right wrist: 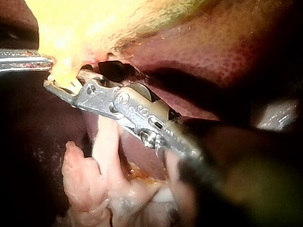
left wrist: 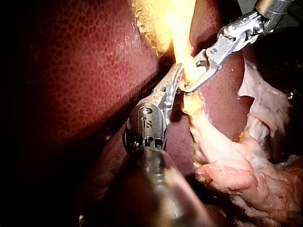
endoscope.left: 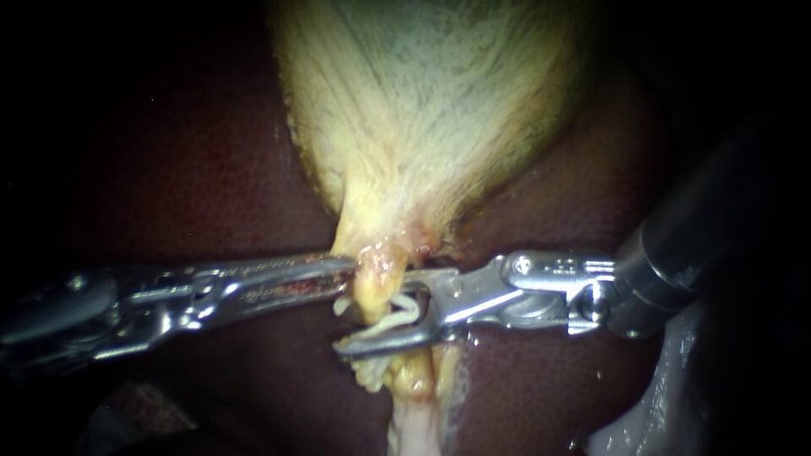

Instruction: Clipping third clip left tube

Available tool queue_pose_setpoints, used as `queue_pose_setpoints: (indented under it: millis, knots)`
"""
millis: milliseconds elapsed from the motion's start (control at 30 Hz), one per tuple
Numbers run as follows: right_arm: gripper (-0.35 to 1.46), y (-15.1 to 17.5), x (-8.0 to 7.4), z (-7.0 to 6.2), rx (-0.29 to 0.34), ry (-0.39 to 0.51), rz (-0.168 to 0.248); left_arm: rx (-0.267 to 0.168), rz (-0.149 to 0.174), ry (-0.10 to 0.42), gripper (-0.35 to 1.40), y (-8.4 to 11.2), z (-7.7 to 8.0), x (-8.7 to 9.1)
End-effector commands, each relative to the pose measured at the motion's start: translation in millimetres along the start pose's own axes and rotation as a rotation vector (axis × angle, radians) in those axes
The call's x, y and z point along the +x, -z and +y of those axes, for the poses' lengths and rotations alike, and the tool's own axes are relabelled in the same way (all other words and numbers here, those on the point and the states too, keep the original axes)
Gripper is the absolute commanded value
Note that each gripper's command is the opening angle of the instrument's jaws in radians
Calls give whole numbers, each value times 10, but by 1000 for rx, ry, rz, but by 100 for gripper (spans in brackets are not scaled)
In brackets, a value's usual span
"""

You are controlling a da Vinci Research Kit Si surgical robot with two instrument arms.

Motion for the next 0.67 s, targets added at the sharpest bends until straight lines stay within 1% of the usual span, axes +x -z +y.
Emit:
queue_pose_setpoints:
  millis: [33,167,667]
  knots:
    - [-35,1,0,0,3,-3,-3,-1,0,0,-35,0,0,0]
    - [-35,2,-1,2,2,-15,-2,-1,0,0,-35,-1,0,0]
    - [-35,1,-2,2,2,-14,-3,-2,0,0,-35,-2,-1,0]
